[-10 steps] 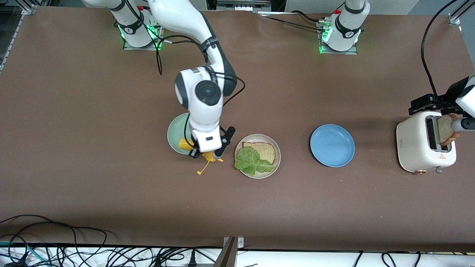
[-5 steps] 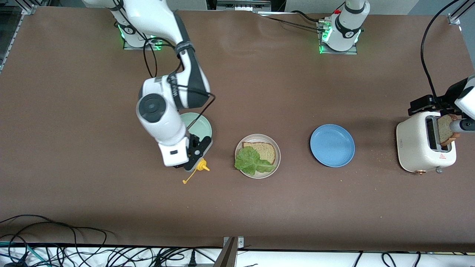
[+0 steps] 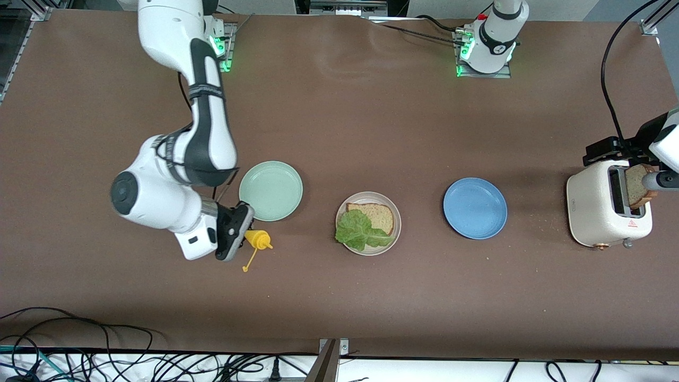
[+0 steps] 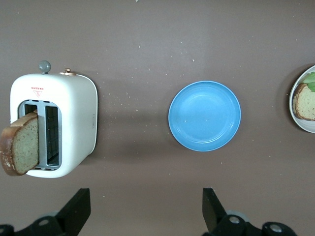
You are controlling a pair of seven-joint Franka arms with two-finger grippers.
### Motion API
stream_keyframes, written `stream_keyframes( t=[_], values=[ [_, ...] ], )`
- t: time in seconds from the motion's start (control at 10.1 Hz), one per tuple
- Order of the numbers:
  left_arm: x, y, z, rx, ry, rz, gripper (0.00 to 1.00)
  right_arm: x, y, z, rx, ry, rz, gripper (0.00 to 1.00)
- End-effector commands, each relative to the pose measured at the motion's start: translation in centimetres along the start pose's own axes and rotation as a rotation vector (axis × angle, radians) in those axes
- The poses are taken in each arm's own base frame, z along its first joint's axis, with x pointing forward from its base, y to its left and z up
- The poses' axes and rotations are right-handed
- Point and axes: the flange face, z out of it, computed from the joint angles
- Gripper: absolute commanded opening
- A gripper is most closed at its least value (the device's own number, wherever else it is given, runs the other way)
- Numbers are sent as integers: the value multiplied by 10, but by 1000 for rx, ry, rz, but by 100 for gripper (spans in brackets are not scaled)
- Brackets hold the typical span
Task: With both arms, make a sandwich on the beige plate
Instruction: 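Carry the yellow bottle back past the pale green plate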
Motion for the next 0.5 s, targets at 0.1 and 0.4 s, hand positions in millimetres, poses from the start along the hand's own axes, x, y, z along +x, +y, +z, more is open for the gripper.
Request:
stream_keyframes(
  t=[0.1,0.4],
  values=[
    [1,0,-3,22,7,4,100,-59,24,-39,196,186,-101,0],
    [3,0,0,20,2,4,100,-135,31,-54,373,338,-210,0]
  ],
)
